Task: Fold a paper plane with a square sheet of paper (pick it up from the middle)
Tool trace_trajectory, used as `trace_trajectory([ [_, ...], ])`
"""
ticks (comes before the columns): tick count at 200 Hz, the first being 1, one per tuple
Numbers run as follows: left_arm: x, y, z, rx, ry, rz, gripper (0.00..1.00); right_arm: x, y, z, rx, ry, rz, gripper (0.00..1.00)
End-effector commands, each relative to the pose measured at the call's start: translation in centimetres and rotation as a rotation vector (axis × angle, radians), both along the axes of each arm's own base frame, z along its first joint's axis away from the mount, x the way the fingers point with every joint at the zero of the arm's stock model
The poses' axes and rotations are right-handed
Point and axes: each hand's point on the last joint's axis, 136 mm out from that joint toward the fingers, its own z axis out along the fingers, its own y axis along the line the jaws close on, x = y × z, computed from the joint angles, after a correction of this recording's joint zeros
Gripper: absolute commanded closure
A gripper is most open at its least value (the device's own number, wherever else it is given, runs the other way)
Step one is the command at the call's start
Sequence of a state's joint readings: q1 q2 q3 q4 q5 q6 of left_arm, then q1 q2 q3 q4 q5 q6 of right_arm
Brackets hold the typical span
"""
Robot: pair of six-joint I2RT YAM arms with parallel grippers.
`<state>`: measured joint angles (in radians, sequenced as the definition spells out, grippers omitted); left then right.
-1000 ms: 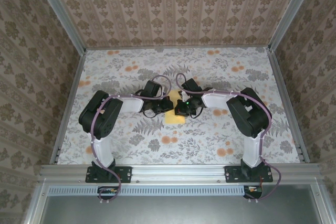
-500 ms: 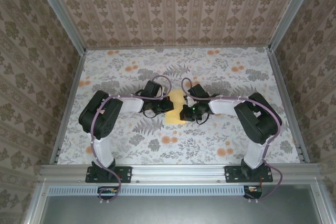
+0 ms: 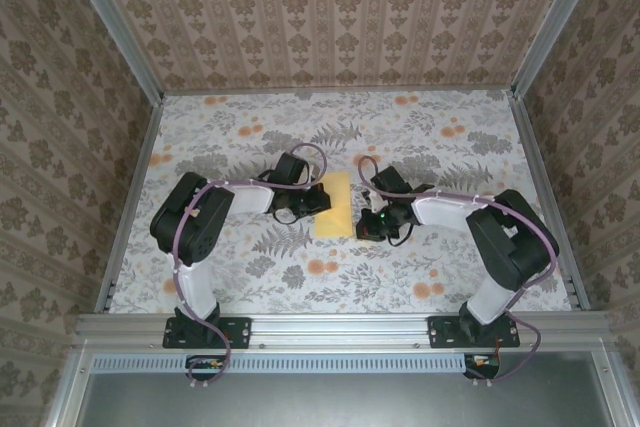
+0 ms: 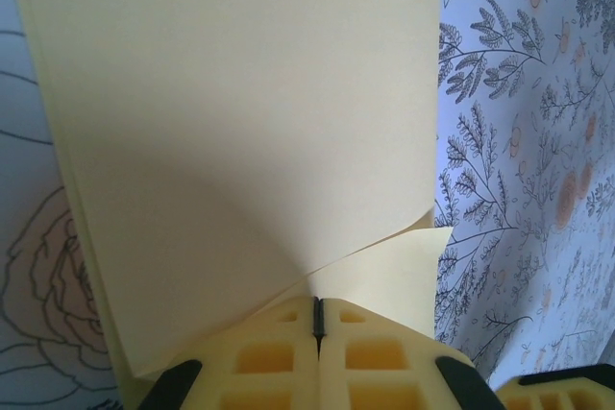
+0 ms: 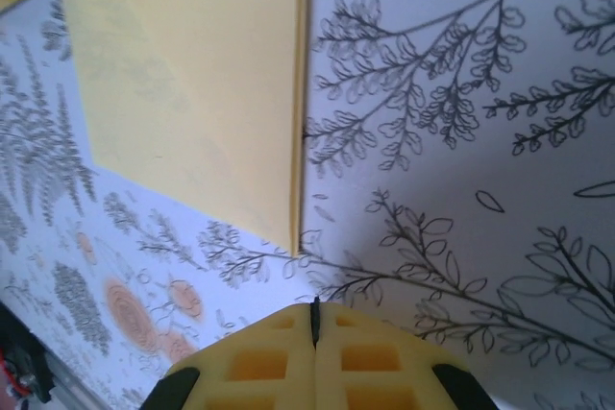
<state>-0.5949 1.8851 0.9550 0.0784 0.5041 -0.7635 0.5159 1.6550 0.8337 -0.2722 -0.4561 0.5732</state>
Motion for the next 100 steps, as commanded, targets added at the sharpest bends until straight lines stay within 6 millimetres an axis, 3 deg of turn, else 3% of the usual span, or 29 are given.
trace_trajectory([
  [1,0.5,0.1,0.8,0.017,0.012,0.005,0.94,1.9,-0.1,2.8,0.043,-0.080,-0.050,0.93],
  [23,1.9,-0.5,4.2,-0.058,-0.028,0.026,0.72,4.3,-0.3,3.9,0.075,-0.127,-0.118,0.79],
  [41,2.8,0.0,5.9,-0.127,-0.030,0.072,0.58,6.0,0.0,4.1,0.095,-0.143,-0.142,0.66],
  [71,2.9,1.7,6.4,-0.170,-0.015,0.134,0.46,8.1,1.1,3.7,0.138,-0.148,-0.142,0.59],
  [100,1.9,2.8,6.2,-0.173,-0.001,0.161,0.41,9.6,1.9,2.9,0.158,-0.142,-0.121,0.58],
])
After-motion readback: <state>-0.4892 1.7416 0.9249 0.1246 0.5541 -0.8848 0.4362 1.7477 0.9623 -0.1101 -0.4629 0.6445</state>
